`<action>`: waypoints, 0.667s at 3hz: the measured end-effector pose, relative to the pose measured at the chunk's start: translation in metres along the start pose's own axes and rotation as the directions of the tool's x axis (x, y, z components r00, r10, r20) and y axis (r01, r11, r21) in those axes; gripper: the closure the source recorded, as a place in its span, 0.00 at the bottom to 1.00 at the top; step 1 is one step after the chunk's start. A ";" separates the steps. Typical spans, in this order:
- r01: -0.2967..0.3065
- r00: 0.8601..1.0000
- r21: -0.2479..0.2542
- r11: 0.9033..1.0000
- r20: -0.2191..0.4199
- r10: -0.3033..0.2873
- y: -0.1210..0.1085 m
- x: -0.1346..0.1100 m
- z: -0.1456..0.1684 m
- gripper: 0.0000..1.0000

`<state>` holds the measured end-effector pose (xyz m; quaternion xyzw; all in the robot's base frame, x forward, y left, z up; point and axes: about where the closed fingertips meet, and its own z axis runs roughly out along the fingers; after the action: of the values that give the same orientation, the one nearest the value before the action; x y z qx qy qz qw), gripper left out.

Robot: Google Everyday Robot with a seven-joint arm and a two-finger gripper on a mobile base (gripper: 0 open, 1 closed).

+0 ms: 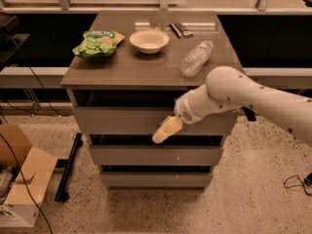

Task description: Open top drawer

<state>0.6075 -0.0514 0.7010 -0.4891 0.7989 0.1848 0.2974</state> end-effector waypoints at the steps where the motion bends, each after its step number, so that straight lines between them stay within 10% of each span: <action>1: 0.036 0.999 -0.010 0.999 -0.035 -0.036 -0.029 -0.005 0.028 0.00; 2: 0.043 0.998 -0.013 0.999 -0.047 -0.043 -0.029 -0.003 0.031 0.15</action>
Offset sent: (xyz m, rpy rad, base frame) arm 0.0472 -0.0015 -0.0453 -0.1412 0.0820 0.1028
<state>0.6434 -0.0443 0.6794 -0.5123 0.7938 0.1716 0.2793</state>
